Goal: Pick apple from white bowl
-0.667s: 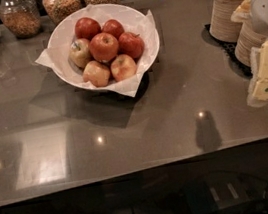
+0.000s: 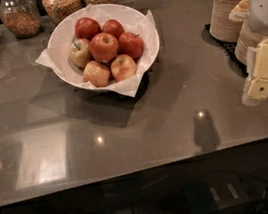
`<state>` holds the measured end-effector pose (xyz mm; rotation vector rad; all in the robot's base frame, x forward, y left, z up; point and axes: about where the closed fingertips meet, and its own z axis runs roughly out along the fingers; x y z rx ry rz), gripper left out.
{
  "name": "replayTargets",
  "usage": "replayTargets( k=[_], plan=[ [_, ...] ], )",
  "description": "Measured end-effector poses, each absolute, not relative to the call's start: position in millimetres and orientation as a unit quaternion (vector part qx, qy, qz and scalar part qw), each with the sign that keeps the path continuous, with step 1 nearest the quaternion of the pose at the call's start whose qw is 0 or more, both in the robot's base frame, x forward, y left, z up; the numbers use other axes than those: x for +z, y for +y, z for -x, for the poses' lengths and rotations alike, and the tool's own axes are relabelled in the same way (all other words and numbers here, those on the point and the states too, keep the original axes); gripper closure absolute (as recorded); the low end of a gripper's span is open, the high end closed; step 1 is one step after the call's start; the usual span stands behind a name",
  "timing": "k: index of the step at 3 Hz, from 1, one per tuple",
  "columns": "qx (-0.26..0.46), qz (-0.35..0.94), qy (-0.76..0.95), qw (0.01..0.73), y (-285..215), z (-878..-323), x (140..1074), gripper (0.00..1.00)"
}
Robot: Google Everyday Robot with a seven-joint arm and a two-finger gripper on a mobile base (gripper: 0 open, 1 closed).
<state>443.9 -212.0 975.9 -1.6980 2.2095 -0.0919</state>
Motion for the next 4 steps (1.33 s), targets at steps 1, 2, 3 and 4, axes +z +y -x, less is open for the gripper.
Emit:
replayTargets(
  k=[1,2,3,4],
  plan=[
    [-0.022,0.594,0.780,0.195,-202,-452,973,0.00],
    [0.001,0.579,0.775,0.254,-169,-482,975,0.00],
    [0.027,0.569,0.762,0.309,-132,-514,982,0.00],
    [0.052,0.566,0.747,0.344,-99,-544,984,0.00]
  ],
)
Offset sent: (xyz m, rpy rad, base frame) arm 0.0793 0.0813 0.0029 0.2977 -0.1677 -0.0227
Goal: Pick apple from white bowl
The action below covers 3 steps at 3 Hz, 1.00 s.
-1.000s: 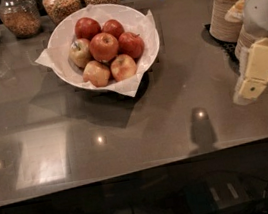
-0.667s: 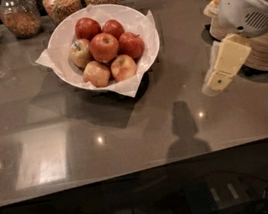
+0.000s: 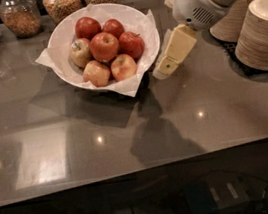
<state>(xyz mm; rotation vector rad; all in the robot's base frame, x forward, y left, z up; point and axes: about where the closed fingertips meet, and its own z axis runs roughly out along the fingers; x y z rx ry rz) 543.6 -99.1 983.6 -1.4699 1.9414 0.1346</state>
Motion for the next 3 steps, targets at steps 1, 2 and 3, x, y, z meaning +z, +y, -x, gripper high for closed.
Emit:
replayTargets(
  k=[1,2,3],
  plan=[
    [0.089,0.563,0.737,0.363,-70,-574,974,0.00],
    [0.111,0.568,0.726,0.371,-47,-596,963,0.00],
    [0.118,0.579,0.712,0.379,-31,-616,955,0.01]
  ],
)
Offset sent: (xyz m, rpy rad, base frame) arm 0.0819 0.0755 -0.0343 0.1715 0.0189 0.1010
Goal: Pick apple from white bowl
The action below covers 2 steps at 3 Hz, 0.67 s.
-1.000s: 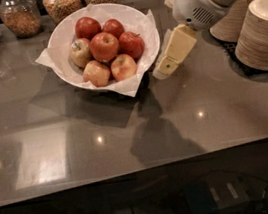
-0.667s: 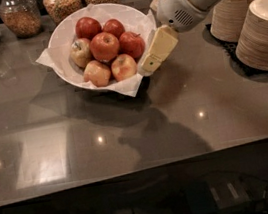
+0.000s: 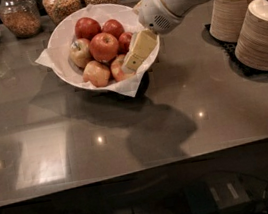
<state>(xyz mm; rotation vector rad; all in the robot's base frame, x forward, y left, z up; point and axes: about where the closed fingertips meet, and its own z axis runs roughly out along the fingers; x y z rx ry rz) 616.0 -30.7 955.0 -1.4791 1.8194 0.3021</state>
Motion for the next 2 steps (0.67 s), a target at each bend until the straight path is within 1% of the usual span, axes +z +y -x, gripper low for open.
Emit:
replayTargets(
  k=[1,2],
  plan=[
    [0.115,0.591,0.697,0.389,-20,-634,951,0.17],
    [0.111,0.600,0.686,0.397,-10,-649,950,0.40]
  ],
)
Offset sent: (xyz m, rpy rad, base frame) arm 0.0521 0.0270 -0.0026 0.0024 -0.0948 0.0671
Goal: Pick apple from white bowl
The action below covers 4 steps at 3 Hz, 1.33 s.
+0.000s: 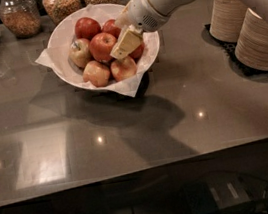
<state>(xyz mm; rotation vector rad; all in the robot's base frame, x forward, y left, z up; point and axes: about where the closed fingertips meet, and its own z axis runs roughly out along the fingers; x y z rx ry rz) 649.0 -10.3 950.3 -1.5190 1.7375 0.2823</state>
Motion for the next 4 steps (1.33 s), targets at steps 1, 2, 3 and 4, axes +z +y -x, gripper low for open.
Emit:
replayTargets(
  k=[1,2,3,4],
  plan=[
    [0.113,0.605,0.680,0.399,-1,-658,949,0.53],
    [0.119,0.608,0.676,0.398,9,-663,947,0.44],
    [0.126,0.615,0.672,0.393,17,-662,943,0.27],
    [0.132,0.624,0.666,0.387,24,-659,943,0.22]
  ],
)
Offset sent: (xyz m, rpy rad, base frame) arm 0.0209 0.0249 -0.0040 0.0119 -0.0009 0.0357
